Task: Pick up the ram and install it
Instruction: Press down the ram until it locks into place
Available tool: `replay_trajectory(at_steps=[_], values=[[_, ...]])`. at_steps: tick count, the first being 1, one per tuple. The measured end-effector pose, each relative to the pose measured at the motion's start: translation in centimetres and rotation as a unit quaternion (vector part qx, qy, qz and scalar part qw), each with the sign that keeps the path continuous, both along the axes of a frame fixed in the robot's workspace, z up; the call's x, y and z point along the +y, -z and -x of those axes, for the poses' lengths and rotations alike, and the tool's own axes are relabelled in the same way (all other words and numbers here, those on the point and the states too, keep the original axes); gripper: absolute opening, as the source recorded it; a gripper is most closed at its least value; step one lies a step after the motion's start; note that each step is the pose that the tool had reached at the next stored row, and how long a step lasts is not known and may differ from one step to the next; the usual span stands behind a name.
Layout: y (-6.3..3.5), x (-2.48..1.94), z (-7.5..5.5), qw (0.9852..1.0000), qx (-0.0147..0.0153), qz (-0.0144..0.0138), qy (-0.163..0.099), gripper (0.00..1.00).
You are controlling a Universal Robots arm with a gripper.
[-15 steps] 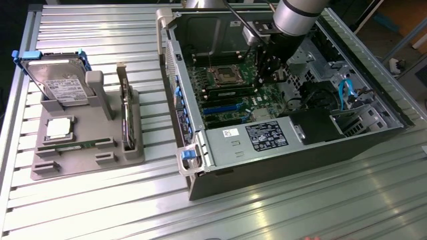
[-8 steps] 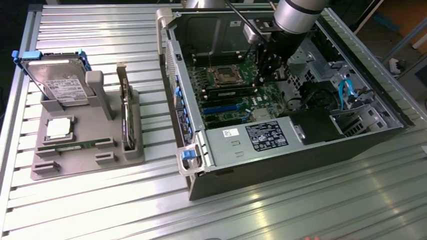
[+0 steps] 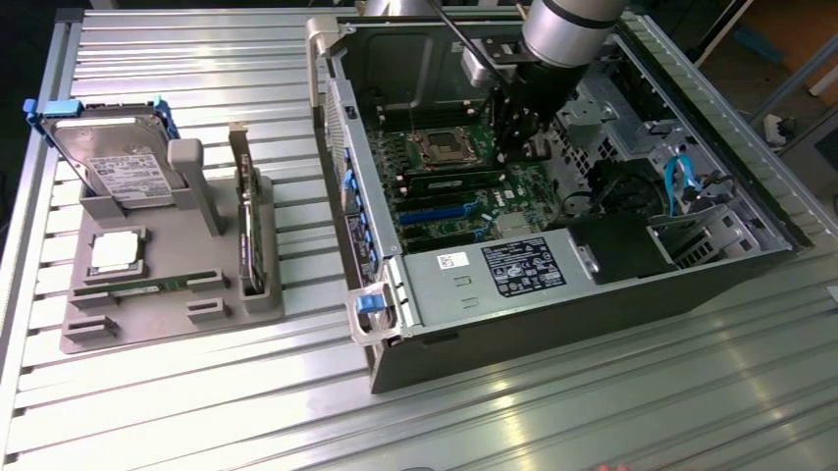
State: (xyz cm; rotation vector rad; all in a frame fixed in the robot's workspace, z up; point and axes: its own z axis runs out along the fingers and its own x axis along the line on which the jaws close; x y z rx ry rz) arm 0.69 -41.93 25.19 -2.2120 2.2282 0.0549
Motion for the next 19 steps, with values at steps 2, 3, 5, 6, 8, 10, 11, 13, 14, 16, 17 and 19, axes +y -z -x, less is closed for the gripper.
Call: replay_trajectory(at_steps=[2,3,5,6,8,10,11,13,14,16,17,19], values=[[0.01,0.0,0.5,1.0,-0.0002,0.0,0.0,0.11],[0.01,0.0,0.8,1.0,-0.0002,0.0,0.0,0.11],[0.03,0.0,1.4,1.0,-0.0003,0.0,0.0,0.11],[0.05,0.0,2.0,1.0,-0.0006,0.0,0.0,0.11],[0.07,0.01,2.7,1.0,-0.001,-0.0001,0.0,0.11],[0.08,0.0,3.4,1.0,-0.0013,0.0,0.0,0.11],[0.08,0.01,3.7,1.0,-0.0014,0.0,0.0,0.11],[0.09,0.0,4.2,1.0,-0.0017,-0.0001,0.0,0.11],[0.09,0.0,4.4,1.0,-0.0018,0.0,0.0,0.11],[0.09,0.0,5.0,1.0,-0.0022,0.0,0.0,0.11],[0.09,0.0,5.2,1.0,-0.0023,0.0,0.0,0.11],[0.1,0.0,5.8,1.0,-0.0027,0.0,0.0,0.11]])
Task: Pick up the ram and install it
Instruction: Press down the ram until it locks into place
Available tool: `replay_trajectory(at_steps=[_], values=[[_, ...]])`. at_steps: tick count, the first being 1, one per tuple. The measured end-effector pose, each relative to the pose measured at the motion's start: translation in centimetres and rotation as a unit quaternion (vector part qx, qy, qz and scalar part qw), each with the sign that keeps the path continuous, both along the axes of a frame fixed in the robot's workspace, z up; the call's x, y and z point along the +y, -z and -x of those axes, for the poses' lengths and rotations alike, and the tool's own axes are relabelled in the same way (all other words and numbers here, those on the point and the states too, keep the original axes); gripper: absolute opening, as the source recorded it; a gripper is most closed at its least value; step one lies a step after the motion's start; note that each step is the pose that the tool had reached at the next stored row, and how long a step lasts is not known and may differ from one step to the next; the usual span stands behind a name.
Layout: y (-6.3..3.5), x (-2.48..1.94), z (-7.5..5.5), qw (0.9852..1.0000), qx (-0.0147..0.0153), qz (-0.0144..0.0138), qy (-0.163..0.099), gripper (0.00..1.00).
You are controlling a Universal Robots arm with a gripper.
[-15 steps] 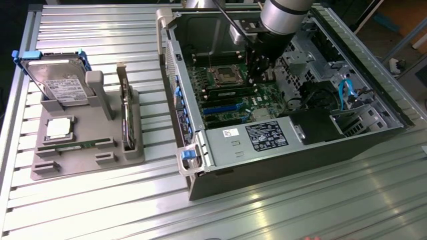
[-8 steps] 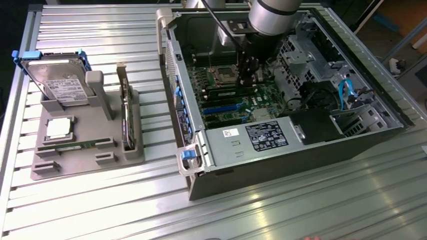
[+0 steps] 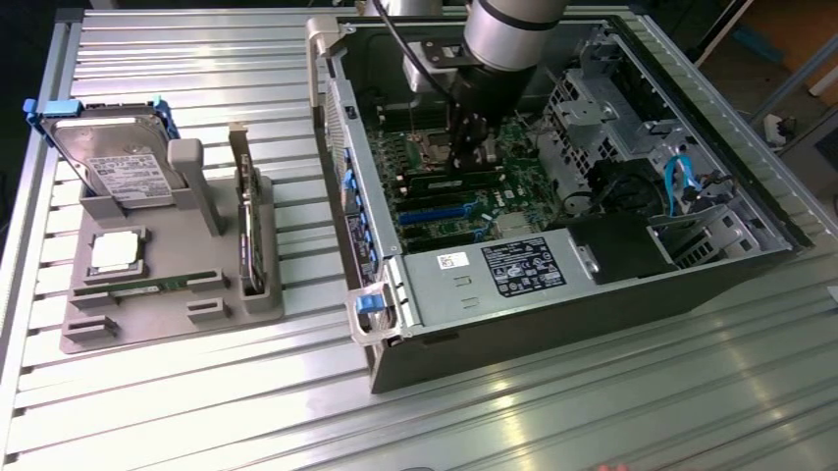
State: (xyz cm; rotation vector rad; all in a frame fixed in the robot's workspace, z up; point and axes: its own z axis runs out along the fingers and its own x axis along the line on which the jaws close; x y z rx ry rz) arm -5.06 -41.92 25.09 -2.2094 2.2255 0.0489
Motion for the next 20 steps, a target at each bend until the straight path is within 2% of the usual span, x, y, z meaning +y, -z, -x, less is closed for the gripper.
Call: replay_trajectory(at_steps=[5,15,20], values=[[0.0,0.0,1.5,1.0,-0.0012,0.0,0.0,0.11],[0.0,-0.01,3.6,1.0,-0.0023,0.0,0.0,0.11],[0.0,0.0,3.7,1.0,-0.0024,0.0,0.0,0.11]])
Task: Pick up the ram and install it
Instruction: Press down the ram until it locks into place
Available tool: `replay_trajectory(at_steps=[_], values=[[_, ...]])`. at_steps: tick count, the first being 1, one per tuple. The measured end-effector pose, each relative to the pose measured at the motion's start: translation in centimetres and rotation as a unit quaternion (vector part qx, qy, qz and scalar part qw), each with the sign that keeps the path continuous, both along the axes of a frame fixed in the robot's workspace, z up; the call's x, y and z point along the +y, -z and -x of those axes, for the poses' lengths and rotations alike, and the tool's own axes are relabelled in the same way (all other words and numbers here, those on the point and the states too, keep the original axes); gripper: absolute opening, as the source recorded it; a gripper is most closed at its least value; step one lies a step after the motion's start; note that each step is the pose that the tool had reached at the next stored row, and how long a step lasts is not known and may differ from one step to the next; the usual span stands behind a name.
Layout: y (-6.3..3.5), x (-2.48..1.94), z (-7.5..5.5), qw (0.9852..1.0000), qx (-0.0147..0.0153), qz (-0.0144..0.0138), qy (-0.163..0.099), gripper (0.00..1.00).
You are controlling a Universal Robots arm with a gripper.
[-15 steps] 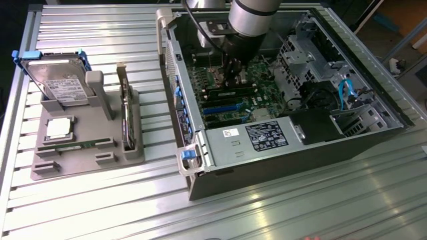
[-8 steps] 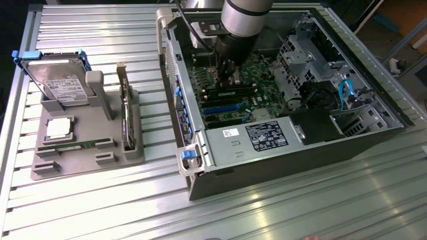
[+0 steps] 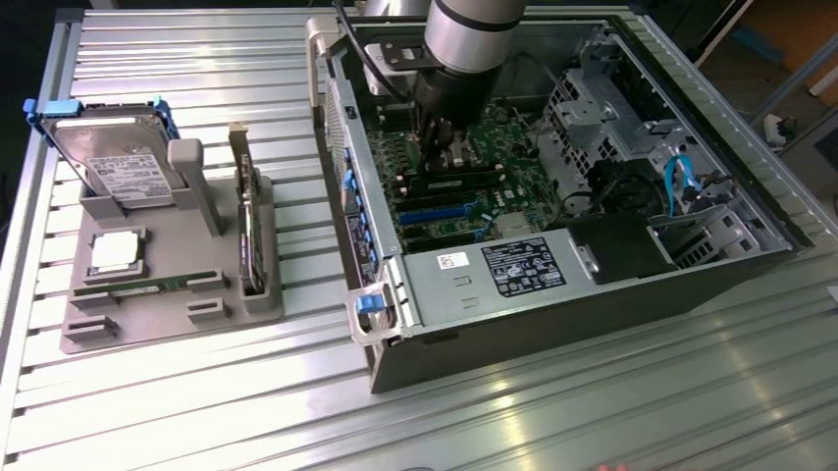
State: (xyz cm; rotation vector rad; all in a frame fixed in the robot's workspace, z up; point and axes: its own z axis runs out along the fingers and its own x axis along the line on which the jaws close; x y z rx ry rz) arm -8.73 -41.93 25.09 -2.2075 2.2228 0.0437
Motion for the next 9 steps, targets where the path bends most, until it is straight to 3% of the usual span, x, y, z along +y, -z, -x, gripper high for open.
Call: replay_trajectory(at_steps=[9], values=[[0.0,0.0,0.01,1.0,0.0,0.0,-0.008,0.11]])
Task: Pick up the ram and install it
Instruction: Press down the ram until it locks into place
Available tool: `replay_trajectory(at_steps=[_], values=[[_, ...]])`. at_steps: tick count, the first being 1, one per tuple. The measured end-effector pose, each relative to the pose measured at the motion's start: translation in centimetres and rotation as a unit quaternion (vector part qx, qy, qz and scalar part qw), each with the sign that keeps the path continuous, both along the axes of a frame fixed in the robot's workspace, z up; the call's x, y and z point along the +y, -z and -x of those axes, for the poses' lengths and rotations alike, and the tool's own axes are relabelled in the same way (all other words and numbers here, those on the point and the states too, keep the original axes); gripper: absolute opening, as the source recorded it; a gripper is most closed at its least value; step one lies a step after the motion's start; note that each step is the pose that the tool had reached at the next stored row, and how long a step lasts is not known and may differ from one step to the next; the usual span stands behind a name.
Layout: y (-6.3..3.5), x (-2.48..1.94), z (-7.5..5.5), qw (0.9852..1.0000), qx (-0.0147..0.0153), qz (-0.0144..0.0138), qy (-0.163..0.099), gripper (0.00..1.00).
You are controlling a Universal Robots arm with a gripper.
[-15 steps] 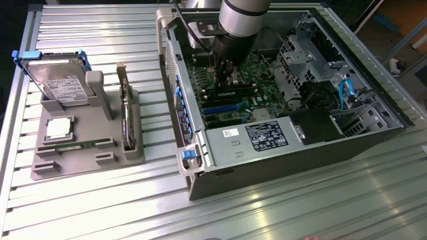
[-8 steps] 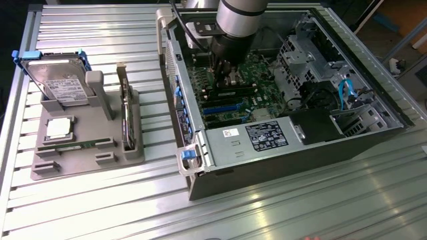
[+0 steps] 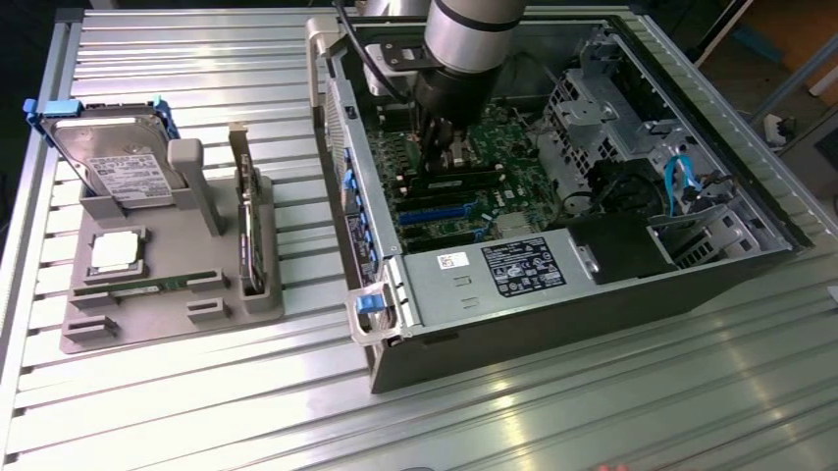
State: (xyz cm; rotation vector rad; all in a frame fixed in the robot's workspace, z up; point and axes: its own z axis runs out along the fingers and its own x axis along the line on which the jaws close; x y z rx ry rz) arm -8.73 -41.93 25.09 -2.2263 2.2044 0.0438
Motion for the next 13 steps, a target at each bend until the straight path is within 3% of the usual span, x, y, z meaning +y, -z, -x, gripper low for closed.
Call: replay_trajectory(at_steps=[13], values=[[0.11,0.0,0.37,1.0,-0.0002,-0.0001,-0.002,0.11]])
